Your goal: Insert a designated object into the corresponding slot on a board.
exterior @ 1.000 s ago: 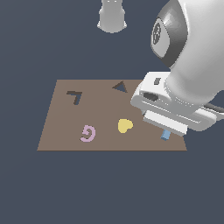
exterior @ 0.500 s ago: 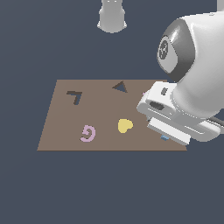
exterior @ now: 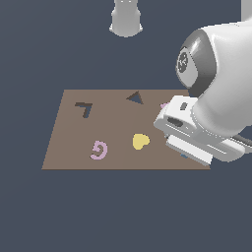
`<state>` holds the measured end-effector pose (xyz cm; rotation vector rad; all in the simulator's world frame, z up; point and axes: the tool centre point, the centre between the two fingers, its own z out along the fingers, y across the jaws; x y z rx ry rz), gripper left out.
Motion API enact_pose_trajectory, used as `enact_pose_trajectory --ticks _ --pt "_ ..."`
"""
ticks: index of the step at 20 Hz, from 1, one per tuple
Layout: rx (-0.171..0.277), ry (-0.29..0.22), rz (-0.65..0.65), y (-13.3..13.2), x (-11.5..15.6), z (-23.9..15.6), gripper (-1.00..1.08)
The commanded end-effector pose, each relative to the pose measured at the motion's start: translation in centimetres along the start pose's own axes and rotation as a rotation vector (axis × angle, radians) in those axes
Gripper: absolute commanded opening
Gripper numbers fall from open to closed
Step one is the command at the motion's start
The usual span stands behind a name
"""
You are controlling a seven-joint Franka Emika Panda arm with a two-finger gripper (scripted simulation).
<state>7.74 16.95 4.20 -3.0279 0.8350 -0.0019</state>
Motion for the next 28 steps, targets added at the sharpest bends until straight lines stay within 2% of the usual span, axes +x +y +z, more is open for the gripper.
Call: enact_pose_trajectory --ticks 1,4,5,22,28 --pt "-0.001 -0.001 0.001 0.0 0.0 0.8 1.00" --pt "-0.001 -0.001 0.002 0.0 0.0 1.2 1.00" --pt "-0.001 -0.001 0.002 0.0 0.0 1.2 -1.00" --pt "-0.001 -0.002 0.001 0.1 0.0 0.9 -1.00" --pt "-0.001 -0.002 -0.010 1.0 -0.1 0.9 -1.00"
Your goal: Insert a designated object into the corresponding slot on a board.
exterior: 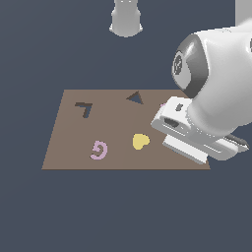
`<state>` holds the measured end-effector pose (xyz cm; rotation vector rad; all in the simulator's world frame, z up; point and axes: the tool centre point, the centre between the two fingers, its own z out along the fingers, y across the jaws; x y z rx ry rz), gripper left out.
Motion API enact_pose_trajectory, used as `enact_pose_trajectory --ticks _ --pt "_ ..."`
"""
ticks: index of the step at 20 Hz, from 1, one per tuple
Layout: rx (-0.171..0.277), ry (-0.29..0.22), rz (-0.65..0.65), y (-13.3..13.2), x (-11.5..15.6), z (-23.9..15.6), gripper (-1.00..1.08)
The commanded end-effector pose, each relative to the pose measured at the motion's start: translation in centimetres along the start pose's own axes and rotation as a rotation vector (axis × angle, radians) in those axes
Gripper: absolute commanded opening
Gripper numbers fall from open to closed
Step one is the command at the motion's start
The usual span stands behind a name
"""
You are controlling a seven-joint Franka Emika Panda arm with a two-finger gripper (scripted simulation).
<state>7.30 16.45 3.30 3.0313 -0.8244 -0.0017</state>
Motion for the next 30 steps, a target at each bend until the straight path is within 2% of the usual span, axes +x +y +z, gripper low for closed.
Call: enact_pose_trajectory --ticks 1,7,12,21,30 --pt "0.000 0.000 -0.006 0.6 0.0 0.0 -1.00" --pt "0.000 0.001 -0.035 3.0 -0.2 -0.1 -1.00" --pt "0.000 0.001 -0.076 6.4 -0.4 -0.2 -1.00" --pt "0.000 0.001 -0.180 15.0 -0.1 -0.4 -1.00" --pt "0.000 0.001 -0.285 23.8 1.4 -0.6 -1.00"
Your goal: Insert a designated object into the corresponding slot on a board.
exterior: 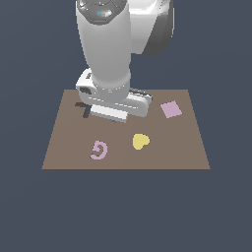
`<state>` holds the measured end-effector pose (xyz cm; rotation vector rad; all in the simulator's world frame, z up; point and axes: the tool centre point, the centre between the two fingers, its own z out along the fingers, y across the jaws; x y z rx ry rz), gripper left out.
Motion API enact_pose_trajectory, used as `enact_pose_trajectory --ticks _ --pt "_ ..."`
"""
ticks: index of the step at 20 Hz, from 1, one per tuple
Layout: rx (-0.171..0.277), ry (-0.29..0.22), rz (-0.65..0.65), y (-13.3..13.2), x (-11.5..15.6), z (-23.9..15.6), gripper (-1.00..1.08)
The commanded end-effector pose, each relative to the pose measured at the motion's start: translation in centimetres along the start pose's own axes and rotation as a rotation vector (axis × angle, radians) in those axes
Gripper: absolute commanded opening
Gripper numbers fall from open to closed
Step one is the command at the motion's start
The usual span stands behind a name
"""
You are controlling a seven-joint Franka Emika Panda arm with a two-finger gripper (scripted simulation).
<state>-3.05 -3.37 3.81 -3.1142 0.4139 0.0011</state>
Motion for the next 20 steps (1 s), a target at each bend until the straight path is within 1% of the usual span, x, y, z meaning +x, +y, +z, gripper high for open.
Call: enact_pose_trajectory --ticks 1,5,10,15,20 --pt "0.000 0.001 -0.029 2.4 -0.1 -0.1 -1.00" --pt "0.000 0.001 -0.066 5.5 -0.1 -0.1 -1.00" --pt "0.000 0.001 -0.100 8.4 0.1 -0.2 -1.00" --pt "0.000 0.001 -0.120 10.1 0.3 -0.2 -1.00" --pt "0.000 0.001 -0.126 10.7 0.5 -0.2 -1.00"
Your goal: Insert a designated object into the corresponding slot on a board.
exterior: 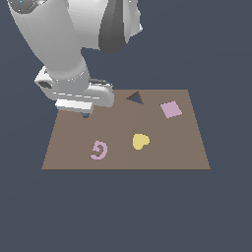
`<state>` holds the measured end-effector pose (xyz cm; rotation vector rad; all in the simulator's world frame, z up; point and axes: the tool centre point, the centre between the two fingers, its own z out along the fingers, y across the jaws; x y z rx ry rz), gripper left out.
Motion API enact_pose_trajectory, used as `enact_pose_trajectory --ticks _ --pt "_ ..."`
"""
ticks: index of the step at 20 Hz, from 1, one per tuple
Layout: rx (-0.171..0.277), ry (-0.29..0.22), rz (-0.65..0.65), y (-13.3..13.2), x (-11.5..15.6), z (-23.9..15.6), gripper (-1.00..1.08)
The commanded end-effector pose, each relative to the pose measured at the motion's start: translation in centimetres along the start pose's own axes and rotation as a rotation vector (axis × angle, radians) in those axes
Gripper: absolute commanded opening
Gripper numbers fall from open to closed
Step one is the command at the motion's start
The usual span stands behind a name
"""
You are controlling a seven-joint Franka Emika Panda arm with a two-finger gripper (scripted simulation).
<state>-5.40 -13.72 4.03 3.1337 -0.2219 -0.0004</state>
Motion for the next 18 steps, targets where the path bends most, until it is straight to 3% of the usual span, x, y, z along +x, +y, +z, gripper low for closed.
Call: enact_pose_trajectory --ticks 1,8,9,18 --pt "0.000 0.000 0.000 0.00 0.00 0.00 -1.00" --pt "0.000 0.000 -0.003 0.05 0.08 0.99 -1.00" --pt "0.000 0.000 -0.003 0.05 0.08 0.99 1.00" --pt "0.000 0.000 -0.003 0.05 0.08 0.99 1.00"
